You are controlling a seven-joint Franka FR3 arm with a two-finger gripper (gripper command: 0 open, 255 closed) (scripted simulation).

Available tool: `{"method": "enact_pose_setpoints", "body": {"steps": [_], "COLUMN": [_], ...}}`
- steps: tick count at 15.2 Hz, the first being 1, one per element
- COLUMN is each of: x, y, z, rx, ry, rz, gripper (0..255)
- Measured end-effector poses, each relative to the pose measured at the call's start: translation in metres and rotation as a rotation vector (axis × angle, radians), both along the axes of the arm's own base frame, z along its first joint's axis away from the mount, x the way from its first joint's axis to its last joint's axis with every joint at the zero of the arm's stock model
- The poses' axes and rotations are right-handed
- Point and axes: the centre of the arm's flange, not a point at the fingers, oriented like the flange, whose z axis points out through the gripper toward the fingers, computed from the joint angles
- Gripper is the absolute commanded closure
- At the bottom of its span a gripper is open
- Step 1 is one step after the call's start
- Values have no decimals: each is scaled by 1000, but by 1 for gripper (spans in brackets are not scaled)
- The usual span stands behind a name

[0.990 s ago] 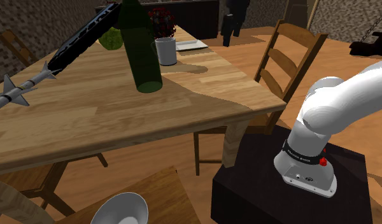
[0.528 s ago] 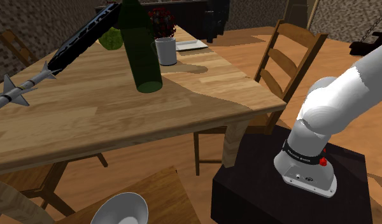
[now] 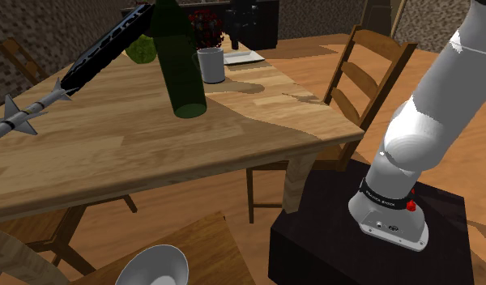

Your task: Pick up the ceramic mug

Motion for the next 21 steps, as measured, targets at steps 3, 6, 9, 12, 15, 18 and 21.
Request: {"method": "enact_pose_setpoints", "body": {"steps": [3, 6, 9, 12, 15, 18, 21], "x": [46, 88, 109, 111, 111, 111, 111], "y": [3, 4, 7, 6, 7, 7, 7], "z": [-2, 0, -10, -24, -39, -42, -42], "rx": [32, 64, 81, 83, 83, 83, 83], "ry": [22, 45, 57, 58, 59, 58, 58], "rz": [-2, -4, -4, -4, -4, -4, -5], "gripper": [0, 0, 0, 0, 0, 255, 255]}}
